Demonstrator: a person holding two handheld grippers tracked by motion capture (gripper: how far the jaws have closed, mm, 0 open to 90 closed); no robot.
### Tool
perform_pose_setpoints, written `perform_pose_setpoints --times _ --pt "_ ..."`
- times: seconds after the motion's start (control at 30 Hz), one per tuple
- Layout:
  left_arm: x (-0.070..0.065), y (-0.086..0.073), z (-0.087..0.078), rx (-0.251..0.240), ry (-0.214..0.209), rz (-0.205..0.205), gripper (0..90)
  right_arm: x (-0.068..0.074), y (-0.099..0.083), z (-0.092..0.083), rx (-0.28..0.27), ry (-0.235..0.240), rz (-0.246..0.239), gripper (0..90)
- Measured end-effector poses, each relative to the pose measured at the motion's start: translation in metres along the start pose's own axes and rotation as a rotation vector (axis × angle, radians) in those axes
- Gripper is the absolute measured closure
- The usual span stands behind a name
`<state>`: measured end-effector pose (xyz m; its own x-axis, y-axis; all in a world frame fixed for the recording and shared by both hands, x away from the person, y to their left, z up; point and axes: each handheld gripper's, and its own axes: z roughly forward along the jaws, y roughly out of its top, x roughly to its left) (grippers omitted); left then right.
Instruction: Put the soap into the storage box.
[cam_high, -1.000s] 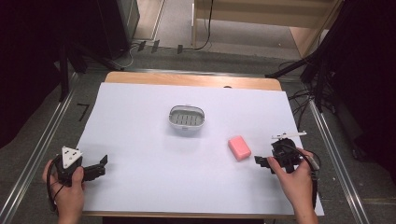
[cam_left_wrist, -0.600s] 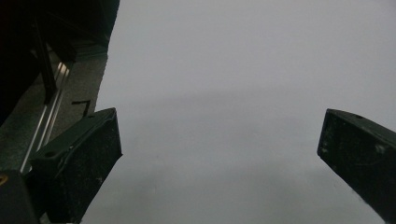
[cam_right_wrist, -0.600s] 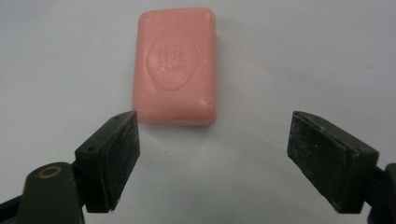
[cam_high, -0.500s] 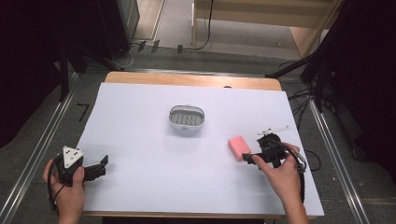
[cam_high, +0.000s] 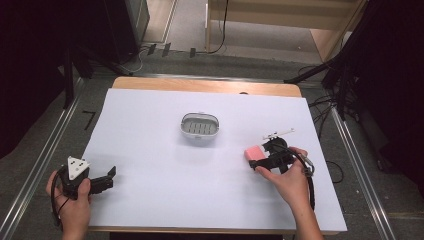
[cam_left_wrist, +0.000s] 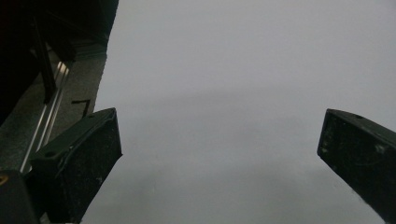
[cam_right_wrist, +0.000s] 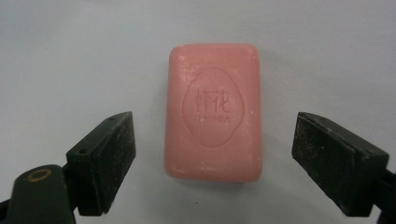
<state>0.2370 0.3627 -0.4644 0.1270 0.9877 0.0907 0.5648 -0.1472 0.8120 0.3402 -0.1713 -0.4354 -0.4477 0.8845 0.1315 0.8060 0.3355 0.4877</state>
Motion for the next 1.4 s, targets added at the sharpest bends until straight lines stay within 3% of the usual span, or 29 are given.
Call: perform_pose_setpoints --times 0.3,0.7,1.07,1.33,1.4 --pt "0.000 0.000 0.001 0.006 -0.003 0.002 0.1 0.005 0.007 0.014 0.029 -0.019 -0.002 27.9" --pt "0.000 0.000 0.001 0.011 0.001 0.002 0.1 0.008 0.009 0.024 0.078 -0.051 0.012 35.6" --pt "0.000 0.000 0.001 0.013 0.001 0.004 0.1 0.006 0.010 0.026 0.093 -0.044 0.014 38.7" --pt "-0.001 0.001 0.002 0.014 0.001 0.006 0.1 0.007 0.014 0.020 0.053 -0.018 -0.044 38.9" --pt "-0.001 0.000 0.002 0.012 0.002 0.007 0.1 0.009 0.019 0.016 0.043 -0.011 -0.095 38.9"
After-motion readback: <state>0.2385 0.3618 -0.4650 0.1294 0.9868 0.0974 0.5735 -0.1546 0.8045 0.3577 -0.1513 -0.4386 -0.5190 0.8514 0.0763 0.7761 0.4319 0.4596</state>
